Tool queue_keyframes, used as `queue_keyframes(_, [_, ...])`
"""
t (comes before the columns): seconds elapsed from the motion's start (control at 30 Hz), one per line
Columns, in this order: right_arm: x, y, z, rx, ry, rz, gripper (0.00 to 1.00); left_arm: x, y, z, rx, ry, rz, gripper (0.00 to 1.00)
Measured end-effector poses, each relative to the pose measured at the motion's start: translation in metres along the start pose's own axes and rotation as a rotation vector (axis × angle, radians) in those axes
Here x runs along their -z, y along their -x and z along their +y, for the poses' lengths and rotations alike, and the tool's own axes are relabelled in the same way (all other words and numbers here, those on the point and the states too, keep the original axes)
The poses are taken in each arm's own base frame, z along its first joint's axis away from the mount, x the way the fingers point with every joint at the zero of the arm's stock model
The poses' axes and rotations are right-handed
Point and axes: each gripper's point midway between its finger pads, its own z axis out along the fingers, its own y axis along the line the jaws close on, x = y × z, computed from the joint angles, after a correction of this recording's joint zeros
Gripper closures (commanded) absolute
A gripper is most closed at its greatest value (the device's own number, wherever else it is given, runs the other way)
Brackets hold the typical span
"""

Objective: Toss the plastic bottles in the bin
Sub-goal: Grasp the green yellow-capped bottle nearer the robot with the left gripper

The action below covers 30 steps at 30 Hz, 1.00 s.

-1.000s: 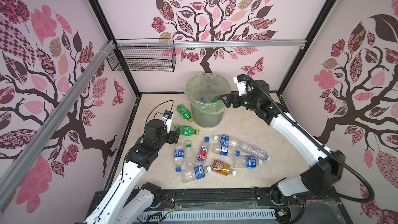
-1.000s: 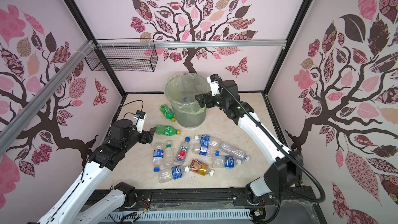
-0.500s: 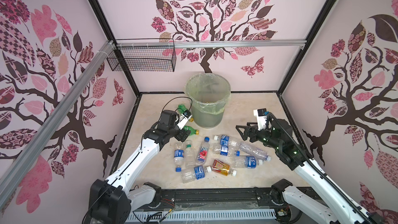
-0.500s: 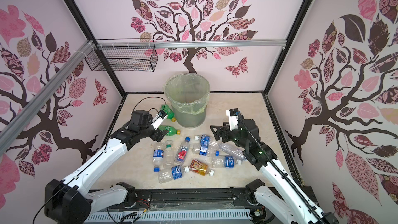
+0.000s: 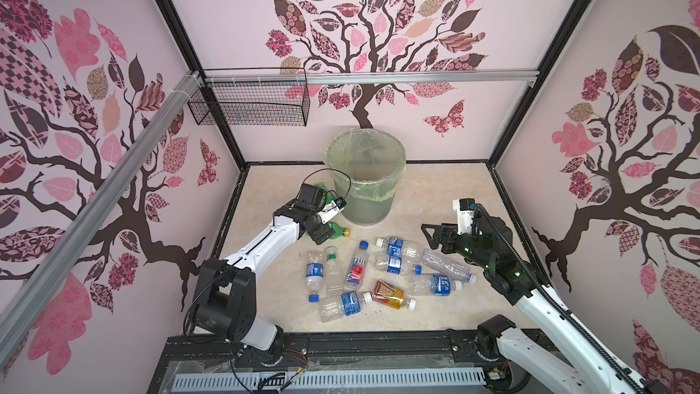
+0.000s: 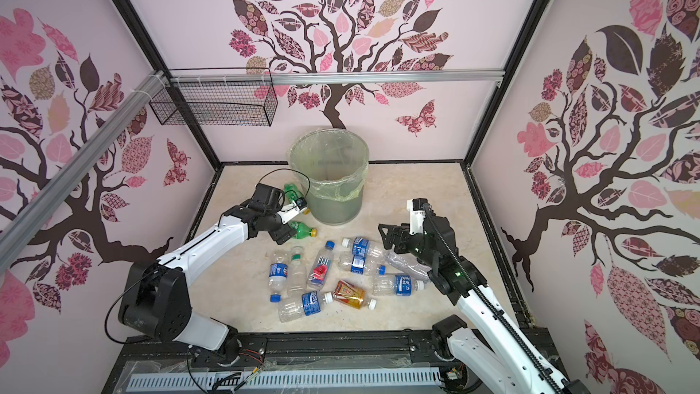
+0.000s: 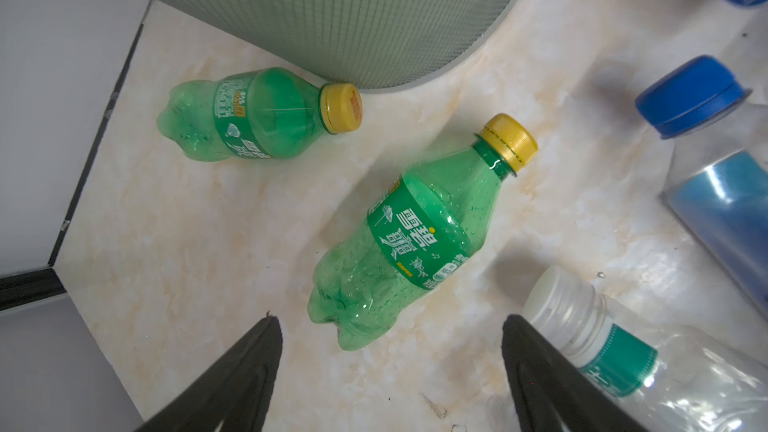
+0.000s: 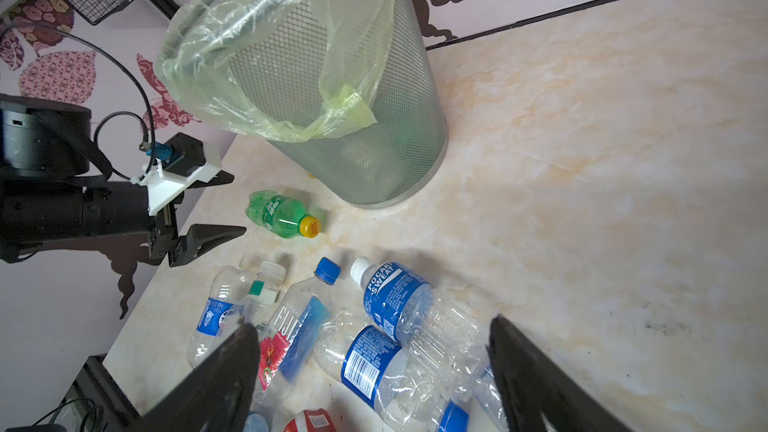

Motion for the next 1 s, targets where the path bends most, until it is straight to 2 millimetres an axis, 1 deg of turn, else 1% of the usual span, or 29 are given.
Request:
queue_keyframes(0.07, [0.0, 0.0, -0.005, -0.007, -0.014, -0.004, 0.12, -0.007, -0.001, -0.001, -0.011, -0.016, 0.014, 0.14])
queue_keyframes(0.13, [0.001, 0.0, -0.009, -0.014, -0.028, -0.005, 0.12, -0.014, 0.003, 0.001, -0.023, -0.028, 0.02, 0.16])
queue_keyframes(0.27, [0.003, 0.0, -0.013, -0.019, -0.04, -0.009, 0.12, -0.03, 0.011, 0.005, -0.041, -0.045, 0.025, 0.17])
queue_keyframes(0.43, [0.005, 0.0, -0.017, -0.024, -0.052, -0.011, 0.12, -0.045, 0.011, -0.001, -0.051, -0.09, 0.035, 0.17])
queue_keyframes(0.67, [0.004, -0.002, -0.019, -0.026, -0.056, -0.006, 0.12, -0.06, 0.0, -0.013, -0.047, -0.148, 0.07, 0.19])
queue_keyframes(0.77, [0.004, -0.002, -0.019, -0.026, -0.056, -0.007, 0.12, -0.065, -0.005, -0.013, -0.035, -0.152, 0.09, 0.19])
queue_keyframes(0.87, [0.004, -0.002, -0.019, -0.026, -0.056, -0.008, 0.12, -0.07, -0.008, -0.013, -0.018, -0.151, 0.101, 0.22])
queue_keyframes(1.0, [0.004, -0.001, -0.02, -0.028, -0.061, -0.011, 0.12, -0.073, -0.01, -0.011, -0.004, -0.148, 0.105, 0.23])
